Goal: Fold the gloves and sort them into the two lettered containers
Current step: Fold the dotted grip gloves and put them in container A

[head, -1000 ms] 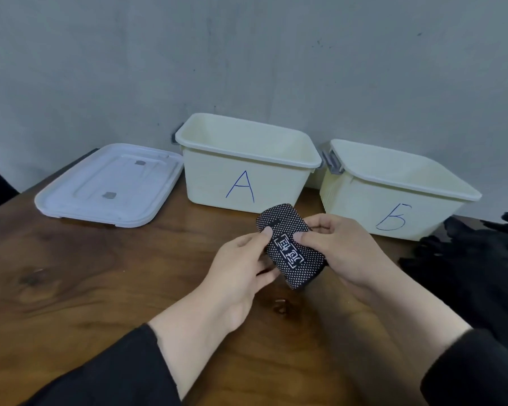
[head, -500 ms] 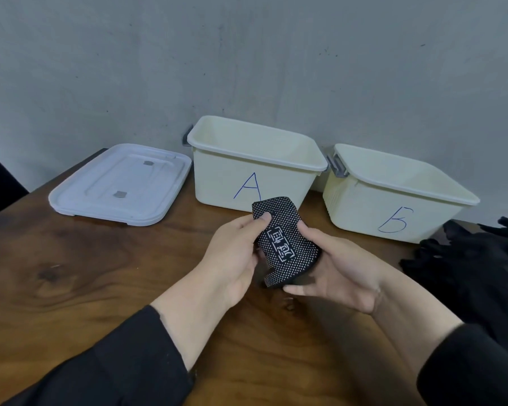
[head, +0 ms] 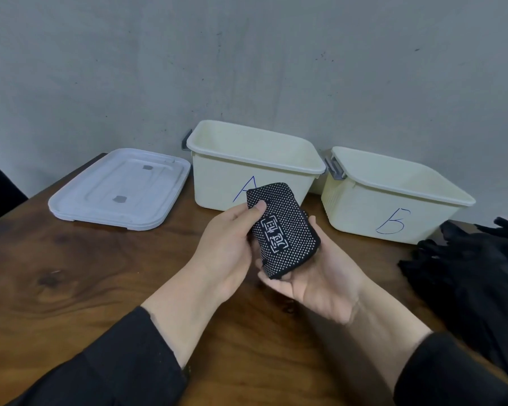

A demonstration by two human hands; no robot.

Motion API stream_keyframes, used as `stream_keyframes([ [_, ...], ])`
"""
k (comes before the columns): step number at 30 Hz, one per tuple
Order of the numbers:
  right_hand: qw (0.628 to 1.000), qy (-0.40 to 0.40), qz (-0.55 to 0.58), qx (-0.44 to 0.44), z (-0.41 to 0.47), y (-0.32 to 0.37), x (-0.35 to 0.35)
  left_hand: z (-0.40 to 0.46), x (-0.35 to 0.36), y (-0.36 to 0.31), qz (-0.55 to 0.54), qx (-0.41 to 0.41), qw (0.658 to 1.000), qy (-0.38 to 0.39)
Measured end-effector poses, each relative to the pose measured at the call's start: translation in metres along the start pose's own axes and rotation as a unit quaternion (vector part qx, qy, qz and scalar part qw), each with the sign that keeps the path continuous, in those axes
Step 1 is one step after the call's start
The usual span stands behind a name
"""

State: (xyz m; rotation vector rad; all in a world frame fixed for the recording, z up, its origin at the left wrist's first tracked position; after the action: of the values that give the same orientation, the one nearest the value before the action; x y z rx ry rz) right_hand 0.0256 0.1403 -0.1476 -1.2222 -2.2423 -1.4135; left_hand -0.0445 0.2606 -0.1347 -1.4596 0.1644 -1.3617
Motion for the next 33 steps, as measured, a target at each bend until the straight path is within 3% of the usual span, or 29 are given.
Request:
stream_keyframes([
  [5, 0.999, -0.035, -0.002, -0.042, -0.007, 0.015, -0.006, 0.001, -0.003, -0.003, 0.157, 0.048, 0.986, 0.022],
  [9, 0.993, -0.042, -0.102, -0.051, -0.016, 0.024, 0.000, 0.001, -0.006, -0.002, 0.221, 0.047, 0.974, 0.019],
  [16, 0.979, -0.057, -0.183, -0.076, -0.017, 0.030, 0.007, 0.003, -0.012, 0.005, 0.138, -0.018, 0.990, 0.015],
  [26, 0.984, -0.036, -0.141, -0.101, -0.009, 0.036, 0.006, 0.005, -0.019, 0.008, 0.121, 0.009, 0.991, -0.061],
  [33, 0.983, -0.031, -0.152, -0.093, -0.006, 0.039, 0.011, 0.005, -0.018, 0.009, 0.088, -0.002, 0.995, -0.053],
])
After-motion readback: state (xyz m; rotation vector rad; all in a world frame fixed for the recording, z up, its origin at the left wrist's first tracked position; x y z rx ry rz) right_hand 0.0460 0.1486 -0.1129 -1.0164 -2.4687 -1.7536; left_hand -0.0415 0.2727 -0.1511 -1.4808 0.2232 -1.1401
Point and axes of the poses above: each hand's wrist, its own z-axis towards the middle knuckle, its own x-axis out of the palm, y = z × x, the point moved 4 cm from there along z, towards the middle knuckle, and after that the axes turned 15 degrees about x, right-handed, at the moved point
